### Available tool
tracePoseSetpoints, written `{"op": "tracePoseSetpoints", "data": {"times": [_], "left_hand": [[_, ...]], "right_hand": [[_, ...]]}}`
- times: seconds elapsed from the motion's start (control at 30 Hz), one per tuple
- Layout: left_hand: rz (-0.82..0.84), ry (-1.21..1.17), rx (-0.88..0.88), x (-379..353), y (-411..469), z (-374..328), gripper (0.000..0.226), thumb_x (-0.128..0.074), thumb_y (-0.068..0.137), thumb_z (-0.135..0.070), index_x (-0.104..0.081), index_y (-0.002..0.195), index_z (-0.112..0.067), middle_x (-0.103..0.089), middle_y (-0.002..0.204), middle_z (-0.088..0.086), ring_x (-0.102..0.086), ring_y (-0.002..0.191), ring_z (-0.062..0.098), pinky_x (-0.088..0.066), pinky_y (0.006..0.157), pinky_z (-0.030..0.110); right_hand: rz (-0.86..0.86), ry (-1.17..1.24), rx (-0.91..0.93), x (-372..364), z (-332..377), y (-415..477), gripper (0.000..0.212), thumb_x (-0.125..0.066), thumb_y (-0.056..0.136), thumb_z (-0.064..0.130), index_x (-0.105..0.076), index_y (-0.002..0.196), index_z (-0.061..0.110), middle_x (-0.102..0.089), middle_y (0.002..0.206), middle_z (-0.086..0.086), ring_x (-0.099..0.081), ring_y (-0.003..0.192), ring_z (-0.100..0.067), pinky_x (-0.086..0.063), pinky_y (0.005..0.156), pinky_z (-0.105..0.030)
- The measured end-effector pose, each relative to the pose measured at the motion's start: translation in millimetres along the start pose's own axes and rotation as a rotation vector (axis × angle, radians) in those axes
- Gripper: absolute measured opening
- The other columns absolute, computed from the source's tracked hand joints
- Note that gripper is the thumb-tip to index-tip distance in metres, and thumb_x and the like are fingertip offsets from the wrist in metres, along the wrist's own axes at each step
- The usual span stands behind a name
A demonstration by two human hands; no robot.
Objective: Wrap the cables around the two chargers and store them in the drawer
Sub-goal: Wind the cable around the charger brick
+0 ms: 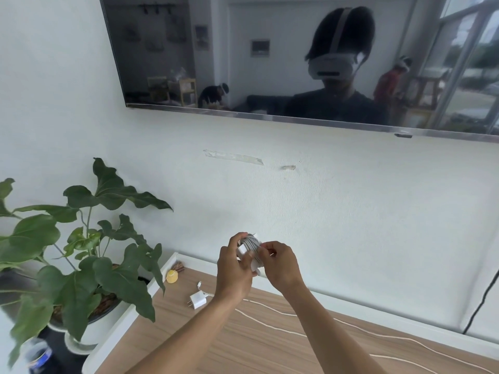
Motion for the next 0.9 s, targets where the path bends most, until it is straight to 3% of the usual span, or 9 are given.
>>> {"op": "tracePoseSetpoints", "data": {"times": [0.17, 0.33, 0.53, 0.73, 0.9], "left_hand": [[-0.018, 0.005, -0.029, 4, -1, 1, 0.039, -0.059, 0.093, -0.009, -0.056, 0.119, -0.038, -0.046, 0.098, 0.012, -0.059, 0.072, 0.024, -0.062, 0.059, 0.040], [-0.030, -0.030, -0.029, 1, -4, -9, 0.039, -0.058, 0.094, -0.010, -0.057, 0.113, -0.044, -0.044, 0.096, 0.007, -0.057, 0.072, 0.019, -0.061, 0.059, 0.036], [-0.033, -0.041, -0.024, -3, -2, -13, 0.037, -0.058, 0.094, -0.011, -0.056, 0.125, -0.032, -0.046, 0.103, 0.008, -0.059, 0.075, 0.019, -0.060, 0.057, 0.029], [-0.012, -0.034, -0.062, -3, -4, -15, 0.036, -0.058, 0.094, -0.009, -0.057, 0.123, -0.031, -0.047, 0.102, 0.009, -0.058, 0.070, 0.015, -0.059, 0.055, 0.026], [0.028, -0.084, -0.049, 0, -2, -14, 0.037, -0.058, 0.094, -0.008, -0.057, 0.123, -0.031, -0.047, 0.105, 0.013, -0.061, 0.077, 0.023, -0.060, 0.058, 0.031]], "right_hand": [[0.034, -0.005, 0.019, -1, 1, 2, 0.018, -0.054, 0.093, 0.020, -0.065, 0.103, 0.010, -0.067, 0.092, -0.001, -0.059, 0.079, -0.011, -0.038, 0.060, -0.008], [-0.022, 0.022, 0.022, 4, 1, 1, 0.009, -0.055, 0.094, 0.020, -0.062, 0.099, 0.015, -0.063, 0.085, 0.006, -0.056, 0.070, 0.001, -0.039, 0.055, -0.004], [-0.038, 0.023, 0.072, 7, 3, 1, 0.010, -0.059, 0.092, 0.023, -0.064, 0.096, 0.015, -0.065, 0.091, -0.002, -0.055, 0.070, -0.001, -0.040, 0.057, -0.005], [0.008, 0.111, 0.035, 6, -1, 0, 0.010, -0.061, 0.088, 0.022, -0.062, 0.097, 0.020, -0.049, 0.106, -0.007, -0.058, 0.078, -0.010, -0.041, 0.056, -0.006], [0.072, 0.136, 0.068, 7, 0, 1, 0.010, -0.061, 0.088, 0.018, -0.056, 0.097, 0.019, -0.046, 0.110, -0.008, -0.058, 0.083, -0.012, -0.044, 0.060, -0.005]]}}
Point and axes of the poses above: each hand's wrist, its own y-axis towards the middle knuckle, its own x-axis out of the back of the hand, z = x × y, the point moved 2 cm from there along y, towards the middle knuckle
